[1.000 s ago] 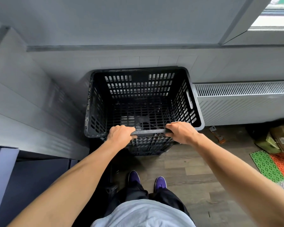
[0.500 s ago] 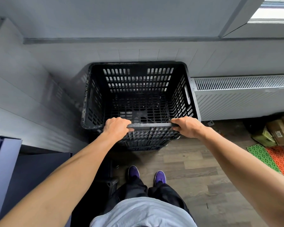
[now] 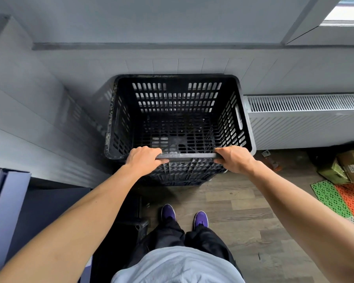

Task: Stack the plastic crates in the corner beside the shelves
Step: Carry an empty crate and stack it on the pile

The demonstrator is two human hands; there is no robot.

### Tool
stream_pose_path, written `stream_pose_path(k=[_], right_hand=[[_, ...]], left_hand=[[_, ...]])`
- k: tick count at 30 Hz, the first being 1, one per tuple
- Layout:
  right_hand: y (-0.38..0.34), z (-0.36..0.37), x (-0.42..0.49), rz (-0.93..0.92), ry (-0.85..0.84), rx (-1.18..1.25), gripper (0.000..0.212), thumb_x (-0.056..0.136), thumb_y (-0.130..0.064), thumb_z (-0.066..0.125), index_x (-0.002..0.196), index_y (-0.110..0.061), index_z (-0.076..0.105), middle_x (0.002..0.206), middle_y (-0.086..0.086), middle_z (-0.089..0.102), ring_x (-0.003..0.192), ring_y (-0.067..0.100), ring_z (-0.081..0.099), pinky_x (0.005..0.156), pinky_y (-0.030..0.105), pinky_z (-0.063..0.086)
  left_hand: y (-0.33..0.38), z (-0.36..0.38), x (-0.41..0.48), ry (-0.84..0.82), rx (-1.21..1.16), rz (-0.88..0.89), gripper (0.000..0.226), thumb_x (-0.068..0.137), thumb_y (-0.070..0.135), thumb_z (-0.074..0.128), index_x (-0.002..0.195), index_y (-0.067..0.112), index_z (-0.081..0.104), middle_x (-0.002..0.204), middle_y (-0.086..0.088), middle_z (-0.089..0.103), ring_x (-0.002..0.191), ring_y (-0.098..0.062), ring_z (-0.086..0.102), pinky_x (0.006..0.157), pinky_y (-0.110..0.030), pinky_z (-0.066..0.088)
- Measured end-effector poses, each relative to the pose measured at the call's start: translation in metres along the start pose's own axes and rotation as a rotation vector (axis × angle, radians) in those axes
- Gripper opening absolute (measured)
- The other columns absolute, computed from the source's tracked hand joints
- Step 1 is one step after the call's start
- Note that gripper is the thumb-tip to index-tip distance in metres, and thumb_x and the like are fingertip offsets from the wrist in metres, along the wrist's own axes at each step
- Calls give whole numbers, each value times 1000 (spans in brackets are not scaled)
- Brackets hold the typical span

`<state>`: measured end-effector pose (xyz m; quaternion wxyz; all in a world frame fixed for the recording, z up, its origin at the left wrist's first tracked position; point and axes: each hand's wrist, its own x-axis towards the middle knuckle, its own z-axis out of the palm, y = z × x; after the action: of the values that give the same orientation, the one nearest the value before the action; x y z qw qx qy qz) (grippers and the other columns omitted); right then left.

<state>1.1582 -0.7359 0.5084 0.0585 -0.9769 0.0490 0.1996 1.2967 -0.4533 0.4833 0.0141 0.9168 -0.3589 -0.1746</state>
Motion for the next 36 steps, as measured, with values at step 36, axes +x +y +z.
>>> stream_pose_path(k=[36], right_hand=[[-1,27,14,-94,-43,-23,22,85,-26,50,103,-33,61,88,-5,71,77,22,67,68,38,56]], left_hand=[[-29,1,-19,-226,-46,-35,47,87,73,39,114,39,58,71,10,61,84,-20,64,83,-40,45]])
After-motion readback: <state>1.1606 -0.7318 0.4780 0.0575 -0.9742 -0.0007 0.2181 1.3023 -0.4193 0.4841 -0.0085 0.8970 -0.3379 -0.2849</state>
